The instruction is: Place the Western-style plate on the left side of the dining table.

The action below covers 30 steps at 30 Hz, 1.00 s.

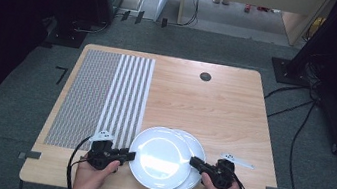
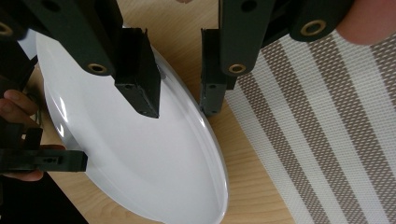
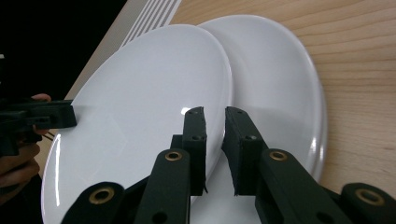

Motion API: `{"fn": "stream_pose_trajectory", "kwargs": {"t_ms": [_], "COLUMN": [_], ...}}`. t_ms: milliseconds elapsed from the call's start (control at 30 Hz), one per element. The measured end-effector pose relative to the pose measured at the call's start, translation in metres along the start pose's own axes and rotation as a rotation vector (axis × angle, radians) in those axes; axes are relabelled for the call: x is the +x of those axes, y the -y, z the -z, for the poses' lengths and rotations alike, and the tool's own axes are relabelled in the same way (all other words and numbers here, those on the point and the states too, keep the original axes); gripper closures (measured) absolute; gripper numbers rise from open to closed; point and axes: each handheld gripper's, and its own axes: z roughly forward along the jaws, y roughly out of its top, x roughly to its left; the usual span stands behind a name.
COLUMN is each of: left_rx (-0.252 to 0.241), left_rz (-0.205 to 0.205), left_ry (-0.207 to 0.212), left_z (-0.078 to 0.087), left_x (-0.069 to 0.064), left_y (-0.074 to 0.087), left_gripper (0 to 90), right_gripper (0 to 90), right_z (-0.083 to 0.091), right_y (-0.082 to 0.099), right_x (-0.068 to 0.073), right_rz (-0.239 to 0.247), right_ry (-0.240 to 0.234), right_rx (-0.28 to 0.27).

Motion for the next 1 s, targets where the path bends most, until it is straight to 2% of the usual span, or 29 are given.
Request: {"fn": "stream_pose_trajectory", "kwargs": {"t_ms": [100, 300, 400, 633, 833, 1000], "left_rx": [-0.001, 0.005, 0.007, 0.010, 0.014, 0.015], "left_rz": [0.005, 0.006, 0.016, 0.022, 0.036, 0.035], "left_ry": [0.011, 0.029, 0.043, 0.039, 0.034, 0.030], "left_z": [0.001, 0.000, 0.000, -0.001, -0.002, -0.002], "left_x": [0.002, 0.005, 0.007, 0.008, 0.010, 0.009], "left_y": [0.000, 0.000, 0.001, 0.001, 0.003, 0.003], "left_gripper": [70.0, 70.0, 70.1, 70.1, 69.6, 69.8], "right_gripper": [79.5, 79.6, 78.5, 82.2, 84.7, 85.1], "right_z": [-0.003, -0.004, -0.007, -0.012, -0.006, -0.005], "right_y": [0.002, 0.002, 0.002, 0.003, 0.002, 0.002], "right_x": [0.002, 0.000, 0.000, 0.000, 0.004, 0.000], "right_rz": [0.007, -0.018, -0.025, -0.093, -0.102, -0.172], "right_ry": [0.007, 0.001, 0.017, 0.002, -0.009, -0.048], "right_rx": [0.007, 0.002, -0.007, -0.034, -0.075, -0.073]}}
